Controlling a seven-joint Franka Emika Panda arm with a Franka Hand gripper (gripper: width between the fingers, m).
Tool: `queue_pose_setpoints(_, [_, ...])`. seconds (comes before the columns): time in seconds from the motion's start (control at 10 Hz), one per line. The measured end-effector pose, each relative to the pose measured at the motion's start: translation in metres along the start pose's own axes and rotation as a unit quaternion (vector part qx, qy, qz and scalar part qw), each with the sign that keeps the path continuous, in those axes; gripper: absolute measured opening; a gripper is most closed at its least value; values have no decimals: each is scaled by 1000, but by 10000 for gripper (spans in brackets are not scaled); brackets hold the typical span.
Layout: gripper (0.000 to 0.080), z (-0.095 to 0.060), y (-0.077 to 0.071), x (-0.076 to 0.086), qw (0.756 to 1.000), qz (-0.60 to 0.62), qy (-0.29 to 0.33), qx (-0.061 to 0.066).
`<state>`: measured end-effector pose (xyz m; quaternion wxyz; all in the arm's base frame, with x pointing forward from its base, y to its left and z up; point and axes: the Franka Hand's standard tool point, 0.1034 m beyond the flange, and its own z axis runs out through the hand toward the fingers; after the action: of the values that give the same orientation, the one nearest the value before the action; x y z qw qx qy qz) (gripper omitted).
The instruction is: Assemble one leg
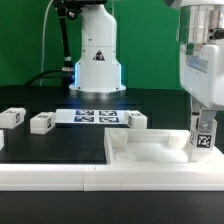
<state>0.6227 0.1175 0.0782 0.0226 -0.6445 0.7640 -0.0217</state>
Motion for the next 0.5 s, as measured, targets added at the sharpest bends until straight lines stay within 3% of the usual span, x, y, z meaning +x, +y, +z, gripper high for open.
queue_pose_setpoints(0.4, [291, 1, 0, 0, 999, 32, -2, -1])
queue_pose_setpoints(0.5, [448, 1, 0, 0, 1000, 31, -2, -1])
